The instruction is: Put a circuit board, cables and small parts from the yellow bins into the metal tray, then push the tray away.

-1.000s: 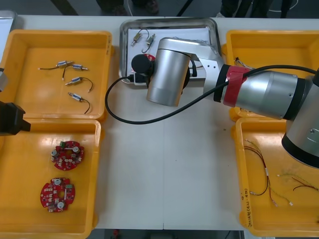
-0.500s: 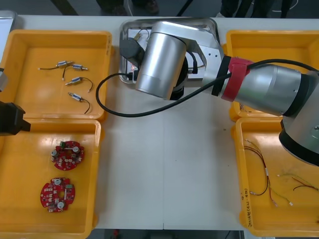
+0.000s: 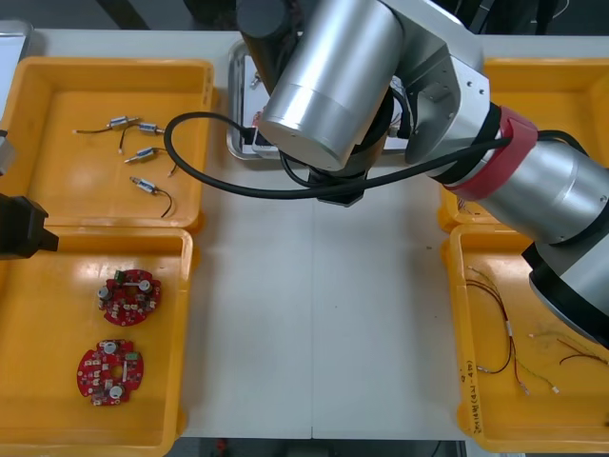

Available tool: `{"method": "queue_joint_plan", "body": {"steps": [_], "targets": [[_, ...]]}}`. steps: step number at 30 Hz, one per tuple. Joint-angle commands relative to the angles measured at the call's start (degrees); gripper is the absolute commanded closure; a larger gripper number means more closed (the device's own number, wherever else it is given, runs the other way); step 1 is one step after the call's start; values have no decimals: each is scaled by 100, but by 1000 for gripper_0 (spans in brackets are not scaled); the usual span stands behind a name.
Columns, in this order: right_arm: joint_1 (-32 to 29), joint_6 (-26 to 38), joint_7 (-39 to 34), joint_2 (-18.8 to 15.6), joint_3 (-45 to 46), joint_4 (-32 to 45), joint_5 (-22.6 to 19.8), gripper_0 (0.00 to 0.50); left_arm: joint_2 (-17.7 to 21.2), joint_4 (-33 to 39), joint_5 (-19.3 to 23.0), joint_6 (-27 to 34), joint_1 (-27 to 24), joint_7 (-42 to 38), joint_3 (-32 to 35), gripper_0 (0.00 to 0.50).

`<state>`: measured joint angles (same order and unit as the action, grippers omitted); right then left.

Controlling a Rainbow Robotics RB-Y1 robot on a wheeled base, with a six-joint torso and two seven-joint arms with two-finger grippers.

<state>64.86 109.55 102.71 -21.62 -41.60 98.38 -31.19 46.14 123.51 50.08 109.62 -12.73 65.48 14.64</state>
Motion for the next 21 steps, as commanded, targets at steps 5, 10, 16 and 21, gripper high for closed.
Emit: {"method": "queue_joint_plan", "body": {"steps": [5,10,16,21], "targets": [[-633,45,-1131,-17,1119,1201,60,0,247,156,46,38,95,413,170,0],[-1195,45,-1640,-360,1699,1764,-177,0,247,156,46,38,95,413,170,0],[-1749,45,-2062,-703,2420,2238,-327,0,247,156,46,38,95,413,170,0],[-2127,45,-2150,-975,3132,2344,-713,0,247,156,46,38,95,413,170,0]]}}
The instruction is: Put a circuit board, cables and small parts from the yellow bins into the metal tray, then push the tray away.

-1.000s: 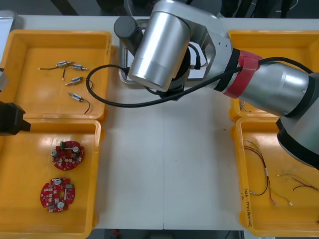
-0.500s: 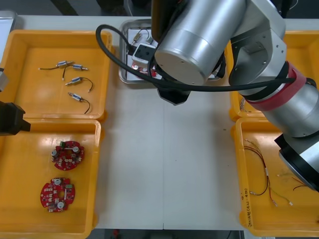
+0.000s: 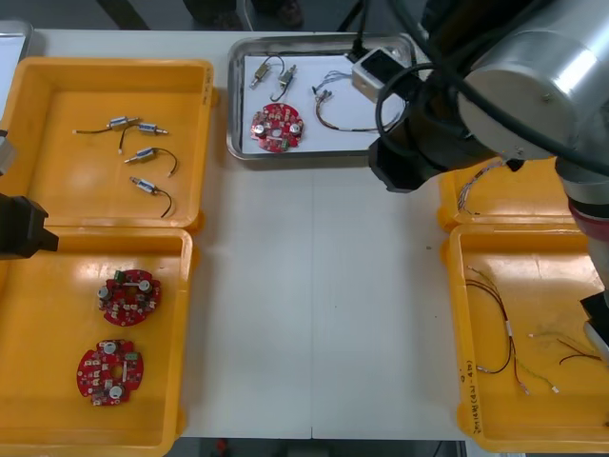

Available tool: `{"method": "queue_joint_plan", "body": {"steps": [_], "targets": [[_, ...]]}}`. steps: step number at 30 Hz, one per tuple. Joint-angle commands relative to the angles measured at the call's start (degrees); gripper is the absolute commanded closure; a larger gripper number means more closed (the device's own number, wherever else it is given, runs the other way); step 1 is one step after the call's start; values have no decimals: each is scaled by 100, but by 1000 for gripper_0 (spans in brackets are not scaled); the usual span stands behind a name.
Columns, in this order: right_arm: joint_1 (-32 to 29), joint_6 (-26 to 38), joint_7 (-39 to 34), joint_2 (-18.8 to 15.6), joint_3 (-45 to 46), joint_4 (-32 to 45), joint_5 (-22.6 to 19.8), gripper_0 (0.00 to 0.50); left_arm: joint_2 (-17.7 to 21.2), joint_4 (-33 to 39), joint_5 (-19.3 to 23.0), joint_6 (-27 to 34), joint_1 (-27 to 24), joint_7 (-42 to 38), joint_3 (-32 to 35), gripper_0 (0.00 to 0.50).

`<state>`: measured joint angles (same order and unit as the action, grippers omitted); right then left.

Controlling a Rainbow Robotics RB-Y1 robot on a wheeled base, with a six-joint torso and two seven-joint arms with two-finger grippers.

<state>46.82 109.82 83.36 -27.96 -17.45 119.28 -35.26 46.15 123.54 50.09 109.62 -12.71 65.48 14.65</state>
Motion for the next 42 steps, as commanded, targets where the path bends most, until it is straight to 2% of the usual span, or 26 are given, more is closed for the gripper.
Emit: {"method": "queue_joint_plan", "body": {"steps": [1,8,17,25,42], "targets": [[-454,18,-250,-439,928,298,-402,0,245,153,45,38,94,413,170,0],[-1228,18,-373,-870,1912,509,-754,0,245,153,45,38,94,413,170,0],[-2265,18,-470,-1124,2958,1010,-587,0,245,153,45,38,94,413,170,0],[-3012,18,-470,-1133,3758,1001,-648,0,245,153,45,38,94,413,170,0],[-3715,18,-496,-1010,4399,772,-754,0,245,153,45,38,94,413,170,0]]}}
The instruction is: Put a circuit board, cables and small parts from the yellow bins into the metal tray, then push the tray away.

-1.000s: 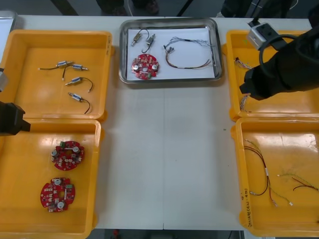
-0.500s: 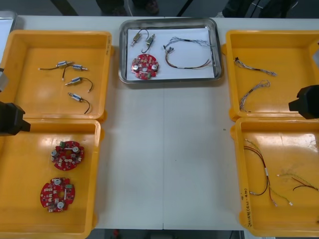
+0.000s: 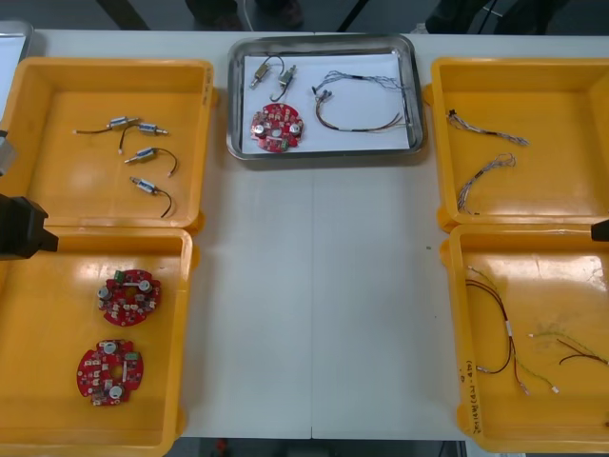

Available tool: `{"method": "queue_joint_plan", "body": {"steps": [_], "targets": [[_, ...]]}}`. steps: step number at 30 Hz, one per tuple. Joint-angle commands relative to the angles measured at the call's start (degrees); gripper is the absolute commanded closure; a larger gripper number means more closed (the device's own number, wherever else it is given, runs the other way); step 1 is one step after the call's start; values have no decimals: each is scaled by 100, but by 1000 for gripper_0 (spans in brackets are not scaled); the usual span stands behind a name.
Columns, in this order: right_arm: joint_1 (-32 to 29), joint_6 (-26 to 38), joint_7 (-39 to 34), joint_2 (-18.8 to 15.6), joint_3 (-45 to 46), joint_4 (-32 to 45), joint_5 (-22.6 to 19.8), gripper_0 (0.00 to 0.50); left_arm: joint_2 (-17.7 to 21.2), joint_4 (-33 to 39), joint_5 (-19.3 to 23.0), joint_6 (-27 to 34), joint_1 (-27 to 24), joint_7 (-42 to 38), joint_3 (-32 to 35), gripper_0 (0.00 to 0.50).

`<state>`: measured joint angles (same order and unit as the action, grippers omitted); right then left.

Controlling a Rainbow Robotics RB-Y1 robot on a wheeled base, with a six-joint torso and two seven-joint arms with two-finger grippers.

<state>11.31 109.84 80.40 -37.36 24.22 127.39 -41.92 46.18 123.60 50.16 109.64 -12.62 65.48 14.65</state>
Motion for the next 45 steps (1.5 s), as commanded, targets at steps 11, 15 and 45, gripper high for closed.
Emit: {"method": "queue_joint_plan", "body": {"steps": [11,15,45], "targets": [[-182,16,-226,-17,154,-223,-176,0,243,147,38,36,85,413,170,0],[-182,16,-244,-17,127,-214,-168,0,243,147,38,36,85,413,170,0],[-200,16,-279,-17,92,-214,-115,0,243,147,38,36,85,413,170,0]]}}
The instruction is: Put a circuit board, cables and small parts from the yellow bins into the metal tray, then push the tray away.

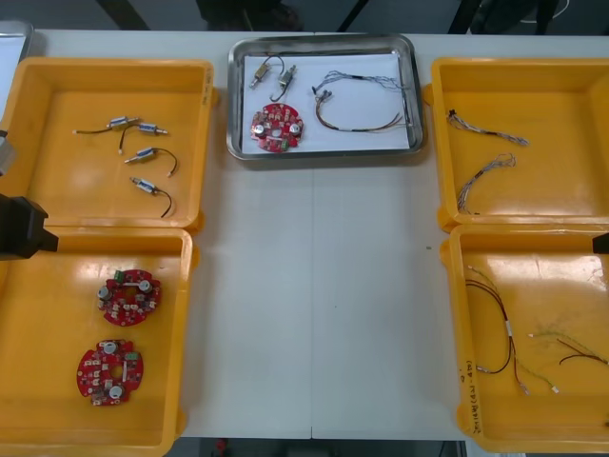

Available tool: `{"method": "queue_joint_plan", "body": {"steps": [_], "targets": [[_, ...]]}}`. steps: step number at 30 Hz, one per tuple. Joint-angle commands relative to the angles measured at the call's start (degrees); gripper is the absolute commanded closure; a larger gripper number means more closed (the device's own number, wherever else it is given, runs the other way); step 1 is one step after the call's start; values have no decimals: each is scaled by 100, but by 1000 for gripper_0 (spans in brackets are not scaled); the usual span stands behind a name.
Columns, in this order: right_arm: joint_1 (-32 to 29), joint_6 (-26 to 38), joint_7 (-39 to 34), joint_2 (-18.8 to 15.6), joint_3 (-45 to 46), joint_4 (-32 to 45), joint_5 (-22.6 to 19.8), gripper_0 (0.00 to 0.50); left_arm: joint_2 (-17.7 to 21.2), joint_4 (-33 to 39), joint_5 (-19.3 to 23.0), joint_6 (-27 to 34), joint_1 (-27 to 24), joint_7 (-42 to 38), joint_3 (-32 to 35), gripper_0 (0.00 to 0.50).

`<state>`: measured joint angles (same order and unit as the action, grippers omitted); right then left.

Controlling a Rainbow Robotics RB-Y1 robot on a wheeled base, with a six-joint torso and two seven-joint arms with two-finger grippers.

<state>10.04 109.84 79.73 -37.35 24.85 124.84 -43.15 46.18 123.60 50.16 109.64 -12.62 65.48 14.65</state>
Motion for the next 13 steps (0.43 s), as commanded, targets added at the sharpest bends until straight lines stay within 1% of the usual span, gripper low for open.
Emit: {"method": "queue_joint_plan", "body": {"steps": [1,13], "targets": [[-72,16,-212,-18,29,41,8,0,243,147,38,36,85,413,170,0],[-72,16,-212,-18,29,41,8,0,243,147,38,36,85,413,170,0]]}}
